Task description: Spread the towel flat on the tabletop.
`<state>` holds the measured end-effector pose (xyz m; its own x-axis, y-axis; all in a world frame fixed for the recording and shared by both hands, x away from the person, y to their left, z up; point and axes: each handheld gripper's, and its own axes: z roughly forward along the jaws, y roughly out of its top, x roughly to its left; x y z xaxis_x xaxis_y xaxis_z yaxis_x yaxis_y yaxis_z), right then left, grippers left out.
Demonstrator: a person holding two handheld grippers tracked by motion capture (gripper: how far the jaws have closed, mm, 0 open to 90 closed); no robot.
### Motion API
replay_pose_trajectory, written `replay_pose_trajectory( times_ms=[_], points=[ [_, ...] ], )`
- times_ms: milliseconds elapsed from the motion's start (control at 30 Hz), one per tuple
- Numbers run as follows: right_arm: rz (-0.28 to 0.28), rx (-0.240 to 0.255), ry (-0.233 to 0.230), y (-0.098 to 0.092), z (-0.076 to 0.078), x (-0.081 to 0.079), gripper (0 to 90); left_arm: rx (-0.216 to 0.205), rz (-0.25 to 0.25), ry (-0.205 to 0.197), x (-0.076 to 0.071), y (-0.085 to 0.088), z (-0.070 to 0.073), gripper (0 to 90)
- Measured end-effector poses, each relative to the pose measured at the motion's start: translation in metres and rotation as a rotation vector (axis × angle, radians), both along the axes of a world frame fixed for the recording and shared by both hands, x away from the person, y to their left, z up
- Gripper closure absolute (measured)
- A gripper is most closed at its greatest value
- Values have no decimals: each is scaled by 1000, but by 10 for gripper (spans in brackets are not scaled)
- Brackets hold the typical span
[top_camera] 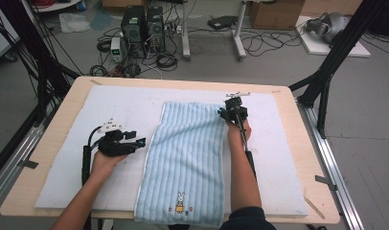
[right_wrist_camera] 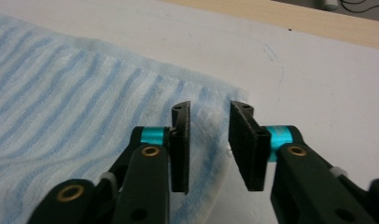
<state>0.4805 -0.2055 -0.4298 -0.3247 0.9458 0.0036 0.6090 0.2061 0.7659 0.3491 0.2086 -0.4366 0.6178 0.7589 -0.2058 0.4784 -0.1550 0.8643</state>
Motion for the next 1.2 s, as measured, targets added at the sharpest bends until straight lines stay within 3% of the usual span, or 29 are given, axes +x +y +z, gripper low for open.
replay_pose_trajectory(
  times_ms=[233,333,600,667,833,933,1067,1200],
  points=[
    [46,84,-30,-19,14,-22,622,-33,11,-17,8,1,3,416],
    [82,132,-40,-28,19,-40,578,-39,7,3,19,-4,6,425],
    [180,92,-43,-46,21,-100,506,-49,-3,35,61,-23,10,422],
    [189,98,-30,-50,23,-109,475,-62,-1,34,69,-27,10,406],
    [209,98,-59,-58,25,-133,375,-78,-24,43,90,-37,11,363],
    [232,112,-62,-60,21,-139,306,-50,-13,50,100,-43,11,335],
    [249,121,-50,-60,17,-140,211,23,17,58,114,-55,9,299],
    [259,113,-50,-58,14,-138,210,80,43,64,129,-64,4,349]
  ],
)
